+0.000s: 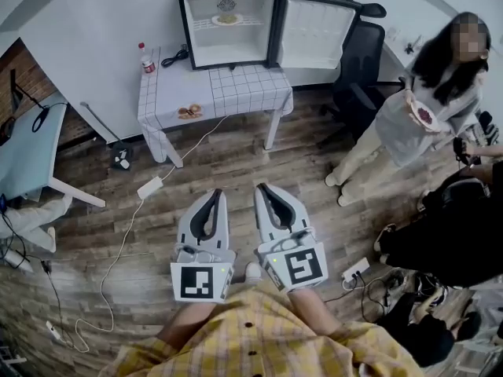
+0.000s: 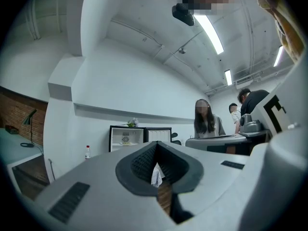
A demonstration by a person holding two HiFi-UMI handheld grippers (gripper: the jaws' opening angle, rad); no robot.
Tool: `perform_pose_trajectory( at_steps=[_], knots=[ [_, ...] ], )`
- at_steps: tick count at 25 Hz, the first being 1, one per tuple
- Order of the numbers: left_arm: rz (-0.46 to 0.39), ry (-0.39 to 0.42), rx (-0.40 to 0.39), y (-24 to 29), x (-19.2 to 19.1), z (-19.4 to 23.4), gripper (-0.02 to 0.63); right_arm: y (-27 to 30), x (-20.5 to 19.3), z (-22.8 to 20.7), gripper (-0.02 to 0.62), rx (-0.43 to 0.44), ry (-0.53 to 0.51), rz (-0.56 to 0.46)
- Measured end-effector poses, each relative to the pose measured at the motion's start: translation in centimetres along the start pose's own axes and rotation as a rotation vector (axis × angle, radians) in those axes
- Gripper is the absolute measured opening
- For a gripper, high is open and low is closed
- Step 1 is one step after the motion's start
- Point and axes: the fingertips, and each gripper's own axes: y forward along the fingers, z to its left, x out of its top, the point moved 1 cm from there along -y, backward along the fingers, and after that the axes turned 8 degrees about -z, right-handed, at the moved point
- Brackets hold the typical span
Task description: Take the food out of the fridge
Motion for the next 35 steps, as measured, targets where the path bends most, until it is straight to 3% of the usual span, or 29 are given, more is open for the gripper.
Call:
perform_pose_trajectory(
  at_steps=[15,22,35],
  knots=[
    [0.014,0.007,0.018,5.9,-2.4,-1.8,0.006,2.2,-2.1,-6.4,0.008,-0.008,0.036,0.043],
    [0.012,-0.014,0.0,10.1,-4.1,1.4,0.006,6.7,-3.5,-7.6,0.008,-0.024,0.025,0.049],
    [0.025,-0.048,-0.056,21.3,-4.9,10.2,0.008,20.2,-3.8,-10.1,0.008,-0.072,-0.006,0.044]
  ],
)
